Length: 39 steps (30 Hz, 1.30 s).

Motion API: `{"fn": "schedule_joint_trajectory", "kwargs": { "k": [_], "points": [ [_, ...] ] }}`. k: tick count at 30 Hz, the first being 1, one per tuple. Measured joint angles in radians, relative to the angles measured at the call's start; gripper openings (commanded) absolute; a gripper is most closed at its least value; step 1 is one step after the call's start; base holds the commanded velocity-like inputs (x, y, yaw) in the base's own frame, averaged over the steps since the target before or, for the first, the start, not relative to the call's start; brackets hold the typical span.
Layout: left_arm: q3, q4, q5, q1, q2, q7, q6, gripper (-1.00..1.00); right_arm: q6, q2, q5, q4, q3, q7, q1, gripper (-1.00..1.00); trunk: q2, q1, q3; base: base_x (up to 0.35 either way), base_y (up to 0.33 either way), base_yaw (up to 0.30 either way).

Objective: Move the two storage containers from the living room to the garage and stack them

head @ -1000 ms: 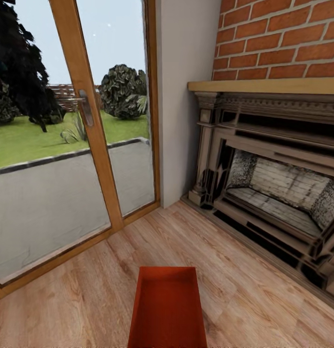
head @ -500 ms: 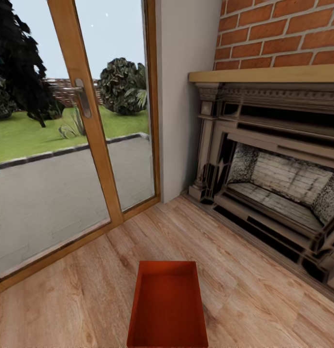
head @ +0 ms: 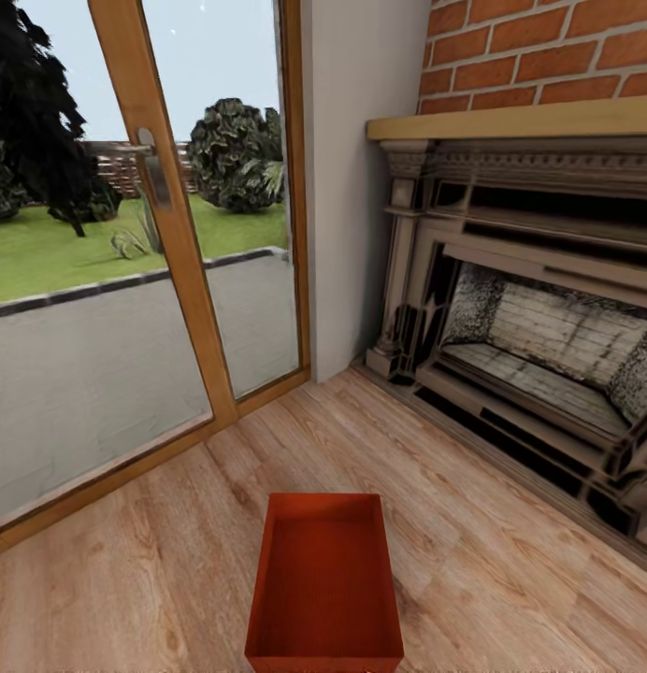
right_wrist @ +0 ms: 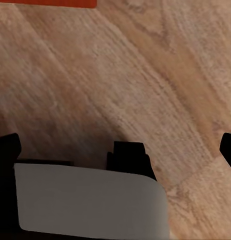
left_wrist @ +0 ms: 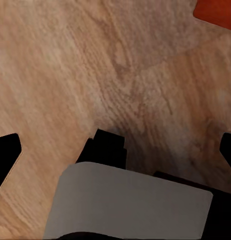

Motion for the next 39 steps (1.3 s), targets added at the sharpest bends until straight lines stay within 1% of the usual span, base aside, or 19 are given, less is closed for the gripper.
{"fn": "schedule_joint_trajectory", "kwargs": {
  "k": [3, 7, 23, 30, 38, 39],
  "points": [
    [0.000, -0.054, 0.001, 0.000, -0.002, 0.041, 0.026, 1.00, 0.001, 0.001, 0.000, 0.002, 0.000, 0.000, 0.000, 1.00, -0.021, 0.012, -0.014, 0.000, 0.000, 0.000],
    [-0.001, -0.063, 0.000, 0.000, -0.002, 0.055, 0.032, 1.00, 0.001, 0.001, 0.000, 0.004, 0.000, 0.000, 0.000, 1.00, -0.049, 0.027, -0.033, 0.000, 0.000, 0.000],
    [0.000, -0.064, 0.001, 0.001, -0.001, 0.059, 0.035, 1.00, -0.001, -0.006, 0.003, 0.005, 0.000, 0.000, 0.000, 1.00, -0.161, 0.088, -0.109, 0.000, 0.000, 0.000],
    [-0.001, -0.064, 0.002, 0.001, -0.001, 0.059, 0.034, 1.00, -0.006, -0.012, 0.005, -0.014, -0.001, 0.000, 0.000, 1.00, -0.210, 0.115, -0.143, 0.000, 0.000, 0.000],
    [0.000, -0.064, 0.002, 0.001, -0.001, 0.059, 0.033, 1.00, 0.002, -0.012, 0.006, -0.042, 0.000, 0.001, 0.000, 1.00, -0.266, 0.146, -0.181, 0.000, 0.000, 0.000],
    [0.000, -0.064, 0.002, 0.001, -0.001, 0.059, 0.031, 1.00, 0.002, -0.011, 0.007, -0.050, 0.001, 0.003, 0.000, 1.00, -0.266, 0.146, -0.182, 0.000, 0.000, 0.000]
  ]
}}
